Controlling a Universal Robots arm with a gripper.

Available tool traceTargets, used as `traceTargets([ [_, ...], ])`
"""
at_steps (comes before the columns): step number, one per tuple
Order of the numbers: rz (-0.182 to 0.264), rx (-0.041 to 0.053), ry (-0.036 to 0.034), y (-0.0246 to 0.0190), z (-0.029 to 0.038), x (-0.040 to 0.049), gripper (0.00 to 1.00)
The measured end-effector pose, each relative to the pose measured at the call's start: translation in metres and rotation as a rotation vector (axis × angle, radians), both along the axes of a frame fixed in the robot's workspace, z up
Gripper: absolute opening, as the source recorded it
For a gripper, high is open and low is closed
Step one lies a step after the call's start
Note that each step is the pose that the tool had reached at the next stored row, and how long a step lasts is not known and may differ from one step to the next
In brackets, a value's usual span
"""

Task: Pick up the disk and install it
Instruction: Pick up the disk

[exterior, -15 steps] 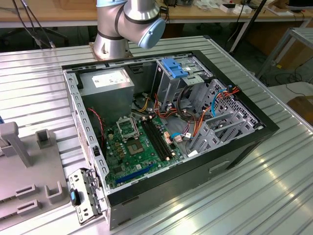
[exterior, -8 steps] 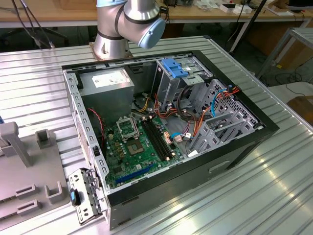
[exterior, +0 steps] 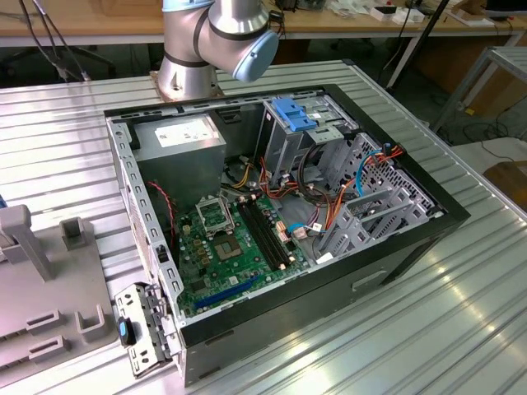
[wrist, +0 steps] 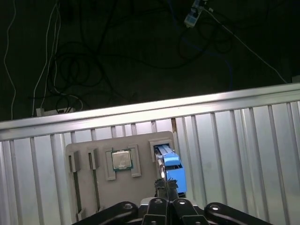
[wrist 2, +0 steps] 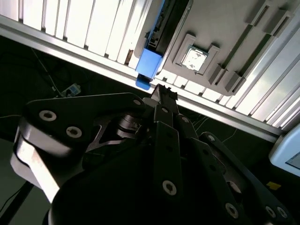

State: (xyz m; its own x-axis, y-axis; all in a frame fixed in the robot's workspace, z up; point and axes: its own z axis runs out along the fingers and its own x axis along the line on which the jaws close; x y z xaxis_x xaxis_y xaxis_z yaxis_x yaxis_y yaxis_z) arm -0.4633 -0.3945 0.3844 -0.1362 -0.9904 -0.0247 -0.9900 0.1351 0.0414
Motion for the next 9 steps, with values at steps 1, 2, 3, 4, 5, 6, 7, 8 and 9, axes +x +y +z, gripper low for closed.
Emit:
traceTargets([
  [1, 0.0, 0.0001, -0.0001, 0.0, -0.0001, 0.0, 0.11],
  [2, 0.0, 0.0001, -0.0001, 0.0, -0.0002, 0.0, 0.11],
  [3, 0.0, 0.0, -0.0001, 0.0, -0.0002, 0.0, 0.11],
  [4, 0.0, 0.0001, -0.0001, 0.0, -0.0002, 0.0, 0.11],
  [5, 0.0, 0.0001, -0.0002, 0.0, -0.0003, 0.0, 0.11],
  [6, 0.0, 0.0001, -0.0002, 0.0, -0.0003, 0.0, 0.11],
  [7, 0.0, 0.0, -0.0001, 0.0, -0.0003, 0.0, 0.11],
  [8, 0.0, 0.0001, -0.0002, 0.0, -0.0003, 0.0, 0.11],
  [9, 0.0, 0.0001, -0.0001, 0.0, -0.0003, 0.0, 0.11],
])
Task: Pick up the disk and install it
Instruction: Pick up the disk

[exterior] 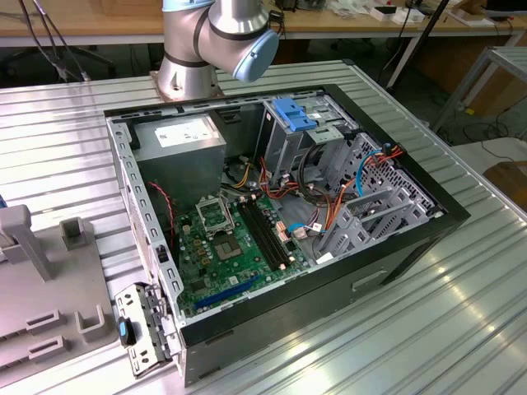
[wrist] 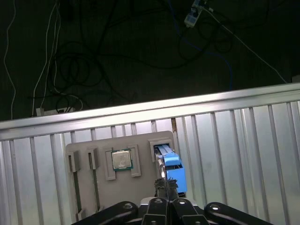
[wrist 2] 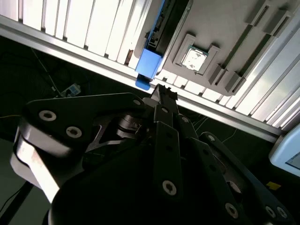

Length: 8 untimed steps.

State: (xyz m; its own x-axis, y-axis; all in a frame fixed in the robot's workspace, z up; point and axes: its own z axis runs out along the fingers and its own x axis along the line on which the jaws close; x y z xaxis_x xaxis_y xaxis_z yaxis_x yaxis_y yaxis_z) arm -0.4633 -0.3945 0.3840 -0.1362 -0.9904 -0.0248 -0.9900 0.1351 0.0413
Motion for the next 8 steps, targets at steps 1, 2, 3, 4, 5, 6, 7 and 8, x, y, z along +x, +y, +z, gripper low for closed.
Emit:
traceTargets([
  [1, 0.0, 0.0, 0.0, 0.0, 0.0, 0.0, 0.11],
  [2, 0.0, 0.0, 0.0, 0.0, 0.0, 0.0, 0.11],
  [3, 0.0, 0.0, -0.0001, 0.0, -0.0001, 0.0, 0.11],
  [4, 0.0, 0.0001, -0.0002, 0.0, -0.0002, 0.0, 0.11],
  [5, 0.0, 0.0001, -0.0006, 0.0, -0.0004, 0.0, 0.17],
  [6, 0.002, 0.0, -0.0017, -0.0001, -0.0018, 0.0, 0.24],
  [7, 0.013, 0.0, -0.0023, -0.0001, -0.0034, 0.0, 0.29],
  [8, 0.033, 0.0, -0.0024, -0.0001, -0.0046, 0.0001, 0.36],
])
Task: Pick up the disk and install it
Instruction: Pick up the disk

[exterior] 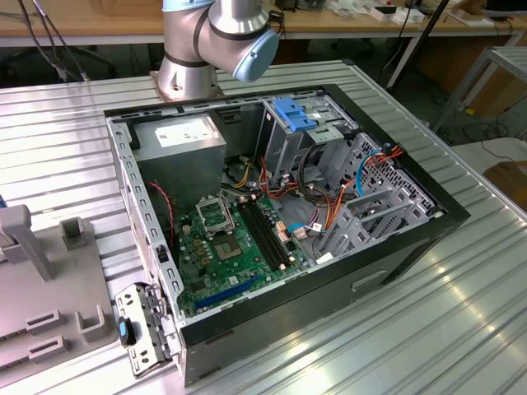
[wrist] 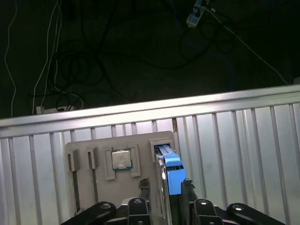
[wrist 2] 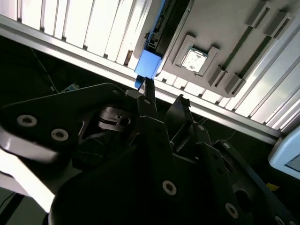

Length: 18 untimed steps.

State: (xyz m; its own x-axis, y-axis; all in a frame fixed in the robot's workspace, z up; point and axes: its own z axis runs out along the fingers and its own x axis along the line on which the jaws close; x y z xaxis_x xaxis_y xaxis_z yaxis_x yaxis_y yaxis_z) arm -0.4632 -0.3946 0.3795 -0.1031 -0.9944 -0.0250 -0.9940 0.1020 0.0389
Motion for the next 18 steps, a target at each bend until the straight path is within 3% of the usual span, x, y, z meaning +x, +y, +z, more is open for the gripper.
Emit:
traceTargets([
  [1, 0.021, 0.0, -0.0001, 0.0, -0.0013, -0.0001, 0.42],
  [2, 0.036, 0.0, -0.0006, 0.0, -0.0043, 0.0, 0.42],
  [7, 0.037, -0.0002, -0.0082, 0.0001, -0.0162, -0.0001, 0.44],
  [9, 0.037, -0.0002, -0.0097, 0.0001, -0.0214, 0.0, 0.56],
  [13, 0.036, -0.0009, -0.01, 0.004, -0.0281, 0.0076, 0.56],
  [18, 0.037, -0.0011, -0.0109, 0.0065, -0.0386, 0.0077, 0.56],
])
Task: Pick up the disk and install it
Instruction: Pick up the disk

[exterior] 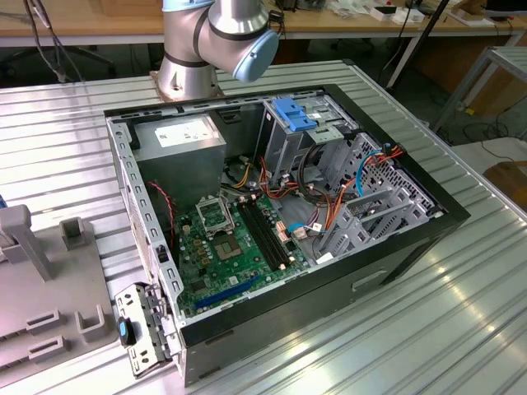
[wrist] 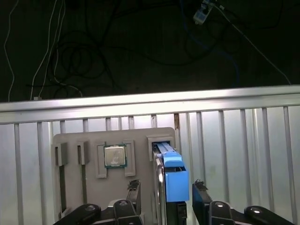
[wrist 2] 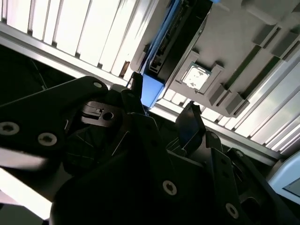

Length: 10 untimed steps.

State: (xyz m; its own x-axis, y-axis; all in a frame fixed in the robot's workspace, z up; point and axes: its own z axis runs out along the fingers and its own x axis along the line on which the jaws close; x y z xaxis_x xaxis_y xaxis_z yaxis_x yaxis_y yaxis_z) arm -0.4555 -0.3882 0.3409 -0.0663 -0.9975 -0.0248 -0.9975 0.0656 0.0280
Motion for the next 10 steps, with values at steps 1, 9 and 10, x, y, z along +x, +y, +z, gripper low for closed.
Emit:
traceTargets([
  [1, 0.0, 0.0, -0.0013, 0.0009, -0.0035, -0.0002, 0.56],
  [9, 0.0, -0.0129, -0.0248, 0.0114, -0.0192, -0.0124, 0.56],
  [10, 0.0, -0.0196, -0.0248, 0.0114, -0.0196, -0.0124, 0.56],
])
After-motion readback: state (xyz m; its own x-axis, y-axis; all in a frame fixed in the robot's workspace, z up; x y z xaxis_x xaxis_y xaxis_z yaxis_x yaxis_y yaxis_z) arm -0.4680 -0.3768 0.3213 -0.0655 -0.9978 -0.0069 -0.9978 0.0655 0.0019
